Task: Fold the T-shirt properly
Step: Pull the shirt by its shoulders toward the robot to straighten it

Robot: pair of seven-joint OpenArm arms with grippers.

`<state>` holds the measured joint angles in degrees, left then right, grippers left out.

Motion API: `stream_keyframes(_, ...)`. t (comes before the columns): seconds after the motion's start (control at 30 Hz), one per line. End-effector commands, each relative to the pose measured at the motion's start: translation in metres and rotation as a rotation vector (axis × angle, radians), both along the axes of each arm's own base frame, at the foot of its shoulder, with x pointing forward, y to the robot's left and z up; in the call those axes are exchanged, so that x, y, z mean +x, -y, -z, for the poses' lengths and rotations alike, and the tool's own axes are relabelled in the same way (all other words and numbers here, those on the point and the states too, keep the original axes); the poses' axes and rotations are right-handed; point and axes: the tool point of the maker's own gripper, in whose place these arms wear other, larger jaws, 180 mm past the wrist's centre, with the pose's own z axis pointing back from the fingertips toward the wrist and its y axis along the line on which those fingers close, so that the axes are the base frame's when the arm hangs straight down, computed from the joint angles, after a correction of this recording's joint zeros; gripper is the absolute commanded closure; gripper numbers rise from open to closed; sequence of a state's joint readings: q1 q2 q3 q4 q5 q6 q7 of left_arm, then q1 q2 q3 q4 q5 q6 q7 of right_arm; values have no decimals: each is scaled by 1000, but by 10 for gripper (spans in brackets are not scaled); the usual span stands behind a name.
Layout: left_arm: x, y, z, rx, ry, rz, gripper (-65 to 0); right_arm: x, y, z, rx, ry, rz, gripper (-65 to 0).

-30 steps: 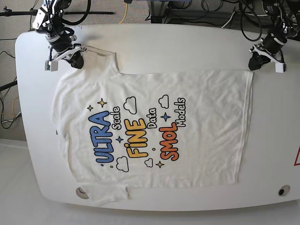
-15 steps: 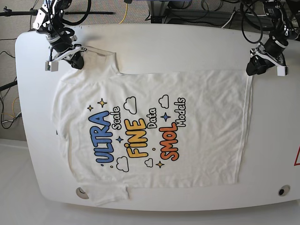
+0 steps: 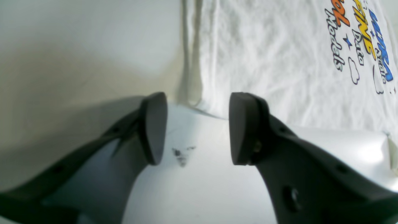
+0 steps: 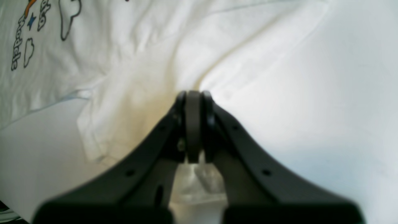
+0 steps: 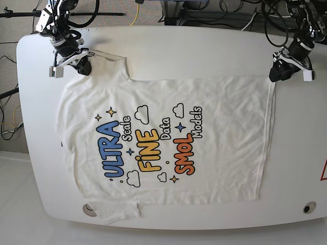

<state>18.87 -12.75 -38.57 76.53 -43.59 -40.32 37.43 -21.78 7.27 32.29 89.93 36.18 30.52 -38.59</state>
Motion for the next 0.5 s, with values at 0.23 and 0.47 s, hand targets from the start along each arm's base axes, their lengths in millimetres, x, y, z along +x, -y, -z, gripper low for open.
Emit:
stream_keyframes(0.23,-4,-3,6,18,-48,15,0,-1,4,-1,-24,-9,-11,0)
stream_keyframes(0.47,-4,-5,4,27,-46,19,0,0,4,-4,-27,2,-18,0)
